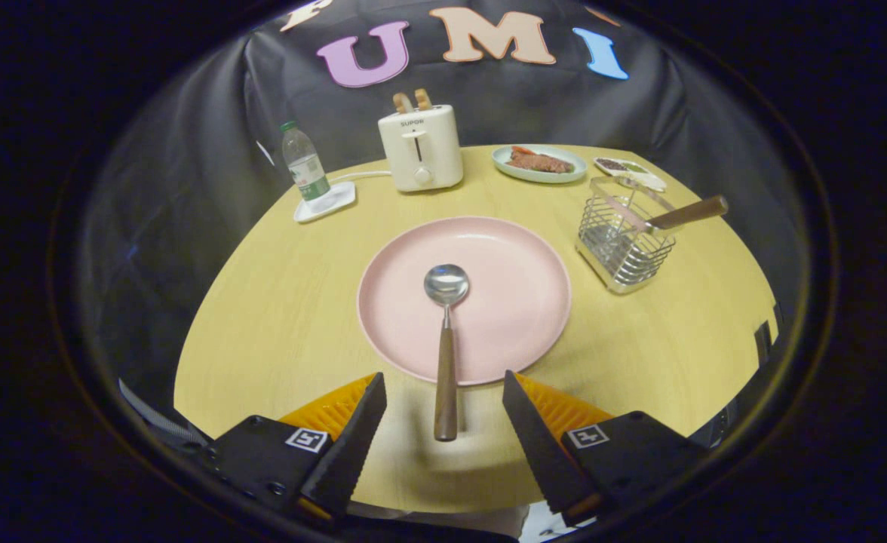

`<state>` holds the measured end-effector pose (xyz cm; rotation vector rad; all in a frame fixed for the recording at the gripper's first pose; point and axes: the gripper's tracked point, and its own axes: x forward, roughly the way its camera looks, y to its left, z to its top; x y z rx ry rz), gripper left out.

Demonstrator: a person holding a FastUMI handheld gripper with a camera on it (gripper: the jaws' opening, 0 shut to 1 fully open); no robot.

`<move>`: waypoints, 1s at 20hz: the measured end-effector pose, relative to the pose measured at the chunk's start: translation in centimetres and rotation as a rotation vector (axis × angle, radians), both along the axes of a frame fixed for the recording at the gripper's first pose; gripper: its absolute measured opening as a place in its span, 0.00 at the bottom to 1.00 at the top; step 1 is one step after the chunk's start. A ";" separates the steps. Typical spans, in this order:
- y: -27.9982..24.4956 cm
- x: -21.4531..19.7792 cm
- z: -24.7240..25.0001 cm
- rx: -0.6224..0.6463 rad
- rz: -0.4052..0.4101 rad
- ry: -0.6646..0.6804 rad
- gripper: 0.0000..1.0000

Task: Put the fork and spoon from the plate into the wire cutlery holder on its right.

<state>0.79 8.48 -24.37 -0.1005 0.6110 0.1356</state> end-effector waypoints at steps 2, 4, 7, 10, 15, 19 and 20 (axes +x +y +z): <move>-0.1 0.0 -0.5 -0.003 -0.001 0.012 0.75; 0.1 0.0 -0.9 -0.001 0.004 0.024 0.59; 0.3 -0.1 -1.2 0.008 0.011 0.038 0.35; -0.3 0.0 -1.0 -0.004 -0.009 0.034 0.18; -0.5 -0.3 -0.6 -0.007 -0.019 0.050 0.04; -0.7 -0.7 0.4 -0.003 -0.005 0.037 0.03; -0.7 -0.8 0.9 -0.005 0.002 0.026 0.03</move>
